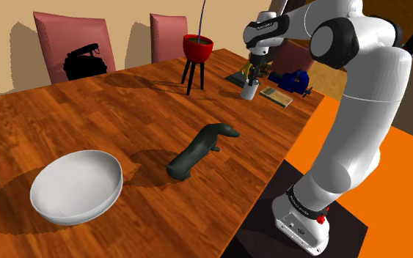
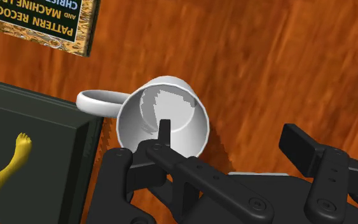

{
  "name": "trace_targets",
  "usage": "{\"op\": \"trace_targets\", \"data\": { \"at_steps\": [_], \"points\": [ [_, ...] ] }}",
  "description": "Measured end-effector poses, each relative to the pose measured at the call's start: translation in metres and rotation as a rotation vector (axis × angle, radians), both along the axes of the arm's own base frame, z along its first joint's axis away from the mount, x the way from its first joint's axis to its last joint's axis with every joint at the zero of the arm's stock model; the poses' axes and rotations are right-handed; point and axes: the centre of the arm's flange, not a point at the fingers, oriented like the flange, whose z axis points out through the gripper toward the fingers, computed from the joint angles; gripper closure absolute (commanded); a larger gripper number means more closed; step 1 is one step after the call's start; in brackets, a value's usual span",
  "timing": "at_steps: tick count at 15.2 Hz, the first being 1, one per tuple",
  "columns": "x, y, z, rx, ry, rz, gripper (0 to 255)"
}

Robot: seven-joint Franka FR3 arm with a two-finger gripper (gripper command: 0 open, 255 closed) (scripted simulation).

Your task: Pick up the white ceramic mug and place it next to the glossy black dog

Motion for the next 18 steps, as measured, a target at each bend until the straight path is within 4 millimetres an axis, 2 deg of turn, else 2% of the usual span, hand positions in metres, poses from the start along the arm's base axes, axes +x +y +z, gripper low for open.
{"op": "trace_targets", "data": {
  "at_steps": [2,8,15,16,18],
  "points": [
    [0.008,-0.007,-0.012,-0.001,0.005,0.011,0],
    [0.005,-0.011,-0.043,-0.001,0.006,0.015,0],
    [0.005,-0.013,-0.047,-0.001,0.006,0.015,0],
    [0.005,-0.013,-0.047,-0.001,0.006,0.015,255],
    [0.005,-0.013,-0.047,-0.001,0.006,0.015,255]
  ]
}}
